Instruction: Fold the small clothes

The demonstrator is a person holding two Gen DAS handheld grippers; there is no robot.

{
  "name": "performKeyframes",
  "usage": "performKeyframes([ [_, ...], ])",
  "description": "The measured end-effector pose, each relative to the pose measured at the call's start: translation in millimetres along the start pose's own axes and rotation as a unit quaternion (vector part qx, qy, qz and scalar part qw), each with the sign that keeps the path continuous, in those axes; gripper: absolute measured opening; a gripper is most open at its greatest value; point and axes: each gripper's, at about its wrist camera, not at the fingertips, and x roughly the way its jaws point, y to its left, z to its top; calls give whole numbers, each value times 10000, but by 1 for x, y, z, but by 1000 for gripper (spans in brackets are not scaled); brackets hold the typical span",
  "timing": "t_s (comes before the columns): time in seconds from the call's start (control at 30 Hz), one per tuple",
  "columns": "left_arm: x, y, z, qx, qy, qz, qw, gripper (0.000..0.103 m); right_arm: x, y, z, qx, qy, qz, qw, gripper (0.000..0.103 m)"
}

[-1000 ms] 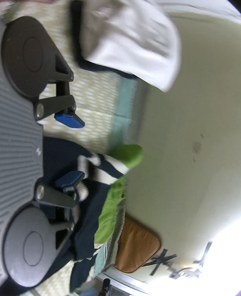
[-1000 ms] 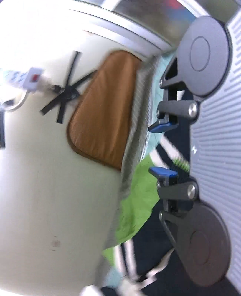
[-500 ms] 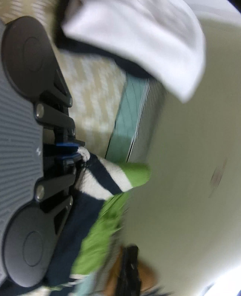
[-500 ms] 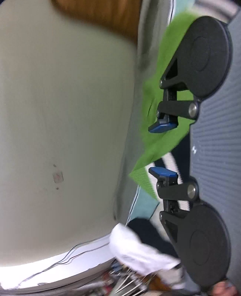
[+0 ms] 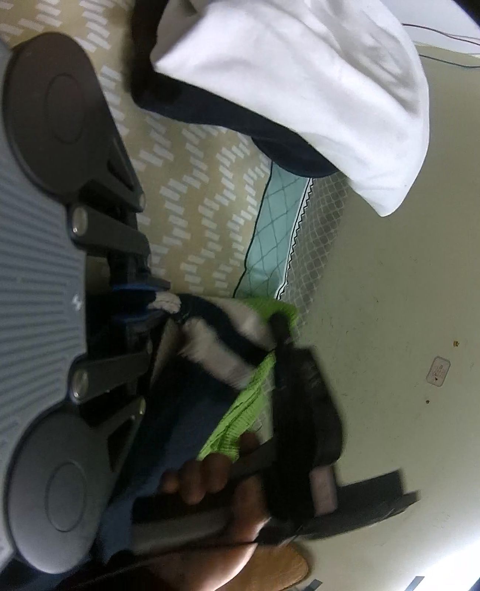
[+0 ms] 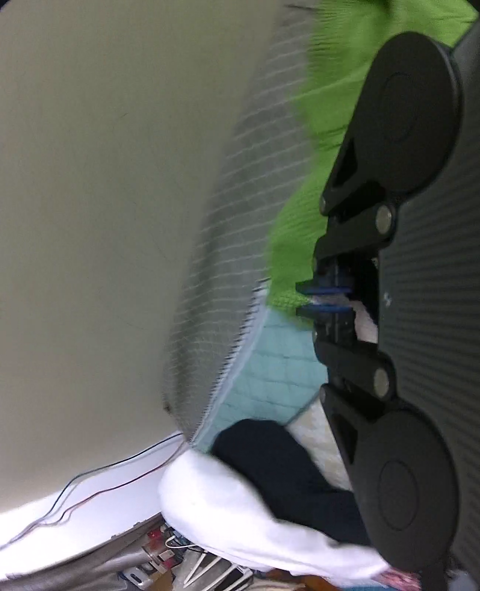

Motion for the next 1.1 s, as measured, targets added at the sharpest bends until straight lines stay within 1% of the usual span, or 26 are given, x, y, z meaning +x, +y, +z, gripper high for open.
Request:
performKeyframes([
  [0.03, 0, 0, 1, 0, -19, 31, 10000, 19, 3, 3, 3, 6, -117, -24, 9999, 9],
  [0.07, 0, 0, 1, 18, -45, 71, 10000, 25, 10, 5, 5, -69, -144, -122, 9998, 9],
  [0.1, -1, 0, 1, 49, -61, 113, 9999, 28, 19, 11, 3, -229, -66, -267, 9994, 11],
  [0.13, -3, -1, 1, 89, -76, 164, 9998, 36, 27, 14, 0, -369, 86, -414, 9984, 16],
  [0.17, -5, -2, 1, 111, -90, 198, 9997, 45, 30, 14, -3, -435, 213, -473, 9977, 17],
  [0.2, -8, -1, 2, 107, -143, 178, 9997, 45, 25, 13, -3, -380, 133, -450, 9982, 19],
  [0.23, -13, 0, 3, 83, -247, 115, 9996, 45, 12, 7, -1, -205, 61, -376, 9991, 21],
  [0.27, -18, 2, 5, 48, -384, 64, 9992, 45, -6, 0, 0, 9, -60, -273, 9996, 24],
  [0.33, -29, 8, 8, -48, -683, 69, 9976, 45, -50, -16, -1, 323, -367, -183, 9986, 25],
  [0.4, -33, 12, 10, -163, -808, 49, 9966, 45, -95, -28, -7, 394, -597, -306, 9970, 26],
  [0.47, -33, 16, 11, -281, -794, -18, 9964, 45, -144, -42, -22, 385, -733, -544, 9951, 27],
  [0.5, -32, 16, 11, -291, -772, -20, 9966, 45, -164, -48, -31, 328, -750, -692, 9942, 29],
  [0.53, -30, 16, 11, -279, -760, -2, 9967, 45, -182, -53, -42, 258, -720, -829, 9936, 32],
  [0.57, -29, 15, 11, -264, -767, 22, 9967, 45, -195, -58, -52, 196, -648, -954, 9931, 40],
  [0.6, -27, 15, 11, -249, -786, 54, 9966, 45, -207, -63, -63, 140, -569, -1110, 9921, 46],
  [0.67, -21, 12, 12, -233, -825, 111, 9963, 45, -220, -69, -85, 56, -375, -1460, 9886, 47],
  [0.73, -12, 11, 13, -212, -806, 100, 9965, 45, -222, -74, -104, -92, -115, -1760, 9843, 48],
  [0.8, -7, 9, 11, -185, -728, 114, 9971, 45, -223, -80, -116, -289, 52, -1995, 9795, 49],
  [0.83, -3, 8, 10, -148, -685, 112, 9975, 45, -223, -83, -123, -363, 122, -2045, 9781, 49],
  [0.9, 2, 3, 9, -6, -591, 162, 9981, 44, -222, -88, -133, -387, 261, -1962, 9794, 49],
  [0.93, 4, 0, 9, 61, -544, 186, 9983, 43, -214, -88, -137, -359, 337, -1884, 9809, 35],
  [0.97, 7, -1, 9, 93, -475, 213, 9986, 35, -212, -85, -139, -375, 336, -1833, 9818, 23],
  [1.0, 10, -1, 9, 72, -376, 203, 9991, 31, -213, -80, -137, -426, 319, -1743, 9833, 8],
  [1.03, 12, 1, 10, 13, -301, 159, 9994, 27, -216, -72, -134, -554, 242, -1797, 9819, 9],
  [1.07, 14, 3, 10, -54, -262, 126, 9996, 27, -222, -64, -129, -784, 58, -1928, 9781, 8],
  [1.1, 13, 3, 10, -91, -255, 111, 9996, 27, -228, -61, -122, -885, -122, -1985, 9760, 8],
])
